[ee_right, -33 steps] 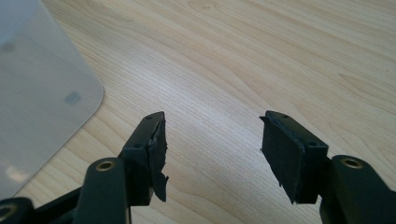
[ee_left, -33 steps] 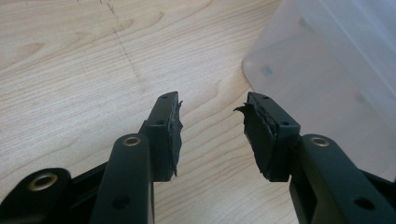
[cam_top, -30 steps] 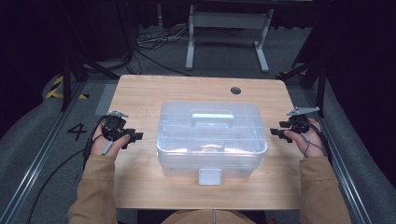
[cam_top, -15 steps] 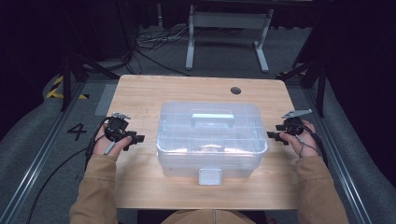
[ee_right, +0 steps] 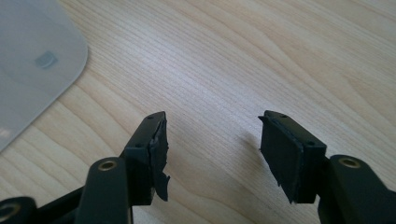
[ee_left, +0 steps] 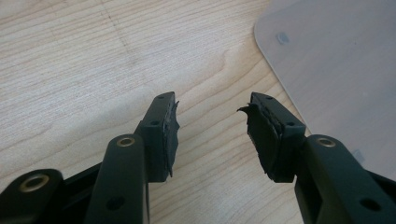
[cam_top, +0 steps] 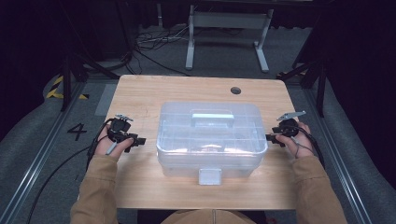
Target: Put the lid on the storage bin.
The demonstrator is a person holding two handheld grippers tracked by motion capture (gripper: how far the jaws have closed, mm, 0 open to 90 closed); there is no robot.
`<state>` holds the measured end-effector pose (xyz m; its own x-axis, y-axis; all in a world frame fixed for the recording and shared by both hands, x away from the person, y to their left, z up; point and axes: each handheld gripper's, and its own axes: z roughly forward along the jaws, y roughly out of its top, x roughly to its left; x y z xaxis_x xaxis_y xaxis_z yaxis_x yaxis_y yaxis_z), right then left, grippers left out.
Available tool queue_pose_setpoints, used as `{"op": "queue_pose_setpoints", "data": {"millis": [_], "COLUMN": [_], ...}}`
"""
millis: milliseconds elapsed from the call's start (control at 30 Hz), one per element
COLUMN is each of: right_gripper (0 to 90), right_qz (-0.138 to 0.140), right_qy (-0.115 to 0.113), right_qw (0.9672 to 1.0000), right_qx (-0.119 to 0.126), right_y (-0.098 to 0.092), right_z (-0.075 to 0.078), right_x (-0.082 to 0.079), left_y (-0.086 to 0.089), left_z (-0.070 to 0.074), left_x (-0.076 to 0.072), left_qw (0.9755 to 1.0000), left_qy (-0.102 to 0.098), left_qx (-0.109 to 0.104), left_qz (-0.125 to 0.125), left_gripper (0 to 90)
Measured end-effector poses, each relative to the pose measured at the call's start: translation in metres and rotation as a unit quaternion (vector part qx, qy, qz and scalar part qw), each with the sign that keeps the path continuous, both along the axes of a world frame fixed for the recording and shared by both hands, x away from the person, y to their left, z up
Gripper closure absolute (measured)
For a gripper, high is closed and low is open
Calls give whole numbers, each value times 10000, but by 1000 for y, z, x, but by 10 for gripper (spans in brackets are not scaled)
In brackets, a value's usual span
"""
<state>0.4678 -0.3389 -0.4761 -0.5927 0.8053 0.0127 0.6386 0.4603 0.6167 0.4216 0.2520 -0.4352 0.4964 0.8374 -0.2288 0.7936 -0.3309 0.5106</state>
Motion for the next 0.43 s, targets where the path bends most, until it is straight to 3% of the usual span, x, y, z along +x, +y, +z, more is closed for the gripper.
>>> {"op": "queue_pose_setpoints", "data": {"millis": [167,433], "right_gripper": [413,395], "right_qz": [54,12], "right_qy": [4,-4], "right_qw": [10000,10000], "right_qx": [-67,-89], "right_y": [2,1], "right_z": [-2,-2], "right_x": [0,-2], "left_y": [-1,-4], "left_z": [0,3], "left_x": [0,3], "left_qw": [10000,9999], "left_qy": [25,-117], "left_qx": [2,-33], "left_qz": [-17,30], "left_gripper": [526,504]}}
